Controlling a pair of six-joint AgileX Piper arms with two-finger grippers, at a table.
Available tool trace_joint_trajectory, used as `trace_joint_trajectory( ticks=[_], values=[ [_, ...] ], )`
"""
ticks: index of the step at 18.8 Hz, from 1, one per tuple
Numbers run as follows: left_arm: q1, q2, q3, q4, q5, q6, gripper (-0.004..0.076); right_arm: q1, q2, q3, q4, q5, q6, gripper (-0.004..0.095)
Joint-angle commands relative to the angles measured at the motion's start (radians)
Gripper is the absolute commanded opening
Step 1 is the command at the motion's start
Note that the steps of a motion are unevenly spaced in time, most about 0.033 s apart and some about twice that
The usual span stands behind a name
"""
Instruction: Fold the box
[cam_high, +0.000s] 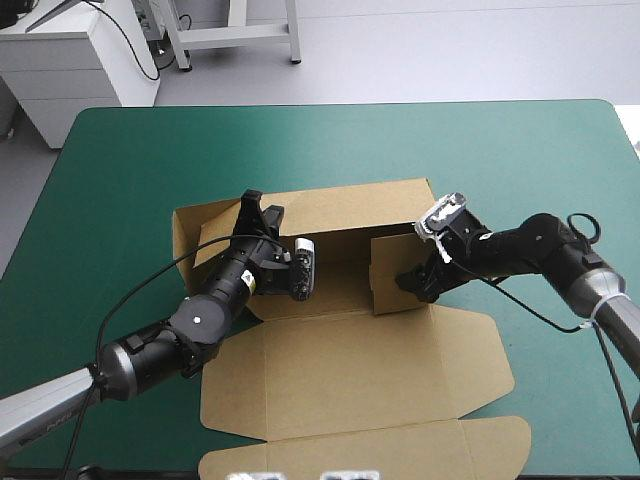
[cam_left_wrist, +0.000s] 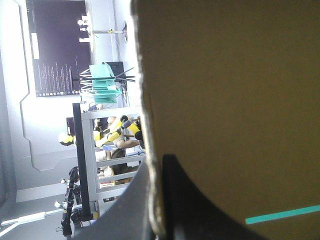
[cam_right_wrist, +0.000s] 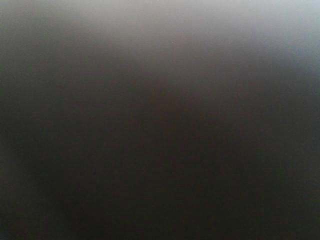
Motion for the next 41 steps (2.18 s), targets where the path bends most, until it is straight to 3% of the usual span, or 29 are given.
trace_joint_trajectory(
  ticks=[1,4,6,9,10,14,15,16,17,19,20,23,27,28,29,32,34,41],
  values=[
    [-0.009,-0.016,-0.021,0.016,-0.093,-0.008,-0.0008,0.069,-0.028,-0.027,-0.086,-0.089,0.092,0.0795],
    [-0.009,-0.016,-0.021,0.016,-0.07,-0.008,-0.0008,0.099,-0.028,-0.027,-0.237,-0.089,0.221,0.0757],
    [-0.009,-0.016,-0.021,0.016,-0.076,-0.008,-0.0008,0.1,-0.028,-0.029,-0.278,-0.087,0.297,0.0652],
    [-0.009,-0.016,-0.021,0.016,-0.095,-0.008,-0.0008,0.099,-0.028,-0.029,-0.219,-0.093,0.297,0.0063],
    [-0.009,-0.016,-0.021,0.016,-0.095,-0.008,-0.0008,0.099,-0.028,-0.029,-0.22,-0.089,0.296,-0.0013],
    [-0.009,-0.016,-0.021,-0.003,-0.085,-0.012,-0.0003,0.099,-0.028,-0.029,-0.193,-0.06,0.296,-0.002],
    [-0.013,-0.027,-0.021,-0.021,-0.09,-0.012,0.0044,0.099,-0.028,-0.029,-0.177,-0.06,0.296,-0.0019],
    [-0.027,-0.038,-0.021,-0.047,-0.087,-0.012,0.0136,0.099,-0.028,-0.029,-0.17,-0.06,0.296,-0.0018],
    [-0.053,-0.056,-0.021,-0.047,-0.085,-0.012,0.0298,0.099,-0.028,-0.029,-0.17,-0.06,0.311,-0.0018],
    [-0.108,-0.083,-0.021,-0.047,-0.056,-0.012,0.0457,0.099,-0.028,-0.029,-0.17,-0.06,0.327,-0.0018],
    [-0.159,-0.108,-0.021,-0.032,-0.021,-0.012,0.0494,0.099,-0.028,-0.029,-0.169,-0.06,0.34,-0.0018],
    [-0.343,-0.187,-0.021,0.018,0.089,-0.012,0.0493,0.099,-0.028,-0.037,-0.166,-0.06,0.355,-0.0018],
    [-0.473,-0.23,-0.021,0.018,0.094,-0.012,0.044,0.099,-0.028,-0.037,-0.166,-0.062,0.357,-0.0018],
    [-0.497,-0.237,-0.021,0.018,0.09,-0.012,0.039,0.099,-0.028,-0.037,-0.166,-0.062,0.357,-0.0018],
    [-0.539,-0.247,-0.021,0.018,0.09,-0.012,0.0236,0.099,-0.028,-0.037,-0.166,-0.062,0.358,-0.0018],
    [-0.573,-0.247,-0.033,-0.001,0.09,0.002,-0.0006,0.099,-0.028,-0.037,-0.166,-0.062,0.358,-0.0018],
    [-0.578,-0.245,-0.066,-0.082,0.077,-0.008,0.0025,0.099,-0.028,-0.037,-0.166,-0.06,0.358,-0.0018],
    [-0.578,-0.245,-0.264,-0.444,0.097,0.072,0.0019,0.099,-0.028,-0.037,-0.166,-0.06,0.367,-0.0018]
  ],
)
